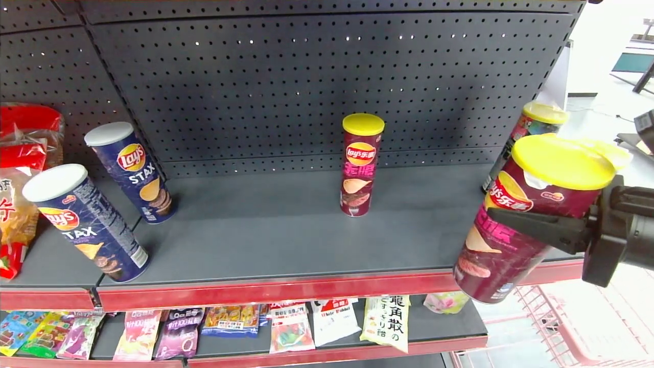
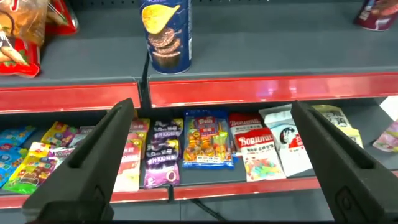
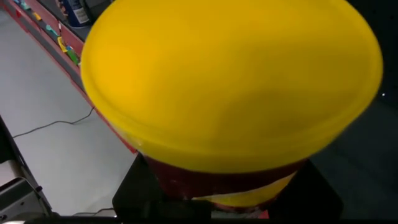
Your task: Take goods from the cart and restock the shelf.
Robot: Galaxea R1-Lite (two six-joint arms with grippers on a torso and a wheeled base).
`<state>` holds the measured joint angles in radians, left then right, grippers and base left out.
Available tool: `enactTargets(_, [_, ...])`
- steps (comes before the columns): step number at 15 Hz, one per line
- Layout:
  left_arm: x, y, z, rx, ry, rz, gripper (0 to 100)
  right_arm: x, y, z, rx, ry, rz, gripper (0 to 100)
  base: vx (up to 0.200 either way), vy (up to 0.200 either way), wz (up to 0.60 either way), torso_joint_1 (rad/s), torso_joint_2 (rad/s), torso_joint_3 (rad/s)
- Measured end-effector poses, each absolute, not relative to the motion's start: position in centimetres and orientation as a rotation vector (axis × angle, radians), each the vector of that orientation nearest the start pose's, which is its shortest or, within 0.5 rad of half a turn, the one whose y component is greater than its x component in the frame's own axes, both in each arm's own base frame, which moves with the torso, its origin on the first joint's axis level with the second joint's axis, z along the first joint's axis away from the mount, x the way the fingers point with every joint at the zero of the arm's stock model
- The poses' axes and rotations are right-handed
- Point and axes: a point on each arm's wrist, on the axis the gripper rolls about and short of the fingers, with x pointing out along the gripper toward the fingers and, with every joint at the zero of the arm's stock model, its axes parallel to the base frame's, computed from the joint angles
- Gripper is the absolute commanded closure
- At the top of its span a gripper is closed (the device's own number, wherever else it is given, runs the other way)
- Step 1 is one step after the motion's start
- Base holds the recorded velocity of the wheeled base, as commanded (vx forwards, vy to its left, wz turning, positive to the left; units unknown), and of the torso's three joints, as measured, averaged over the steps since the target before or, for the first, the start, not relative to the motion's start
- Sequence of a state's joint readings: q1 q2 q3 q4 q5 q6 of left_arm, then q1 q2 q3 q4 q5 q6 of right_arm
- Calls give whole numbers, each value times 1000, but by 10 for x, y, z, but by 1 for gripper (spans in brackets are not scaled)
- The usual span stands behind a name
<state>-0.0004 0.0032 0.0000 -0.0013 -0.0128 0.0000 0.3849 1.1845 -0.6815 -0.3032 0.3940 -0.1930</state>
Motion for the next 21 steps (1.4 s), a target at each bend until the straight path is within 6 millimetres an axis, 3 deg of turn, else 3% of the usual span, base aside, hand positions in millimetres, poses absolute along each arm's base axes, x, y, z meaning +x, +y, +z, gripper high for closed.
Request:
enactTargets(3, [-23, 0, 76, 0, 2, -13, 0, 158, 74, 238, -181, 135, 797, 100, 200, 0, 0, 1, 4, 2])
enactTargets(21, [-23, 0, 76, -1, 3, -14, 0, 154, 73, 238, -184, 128, 805, 100, 11, 0, 0, 0, 0, 0])
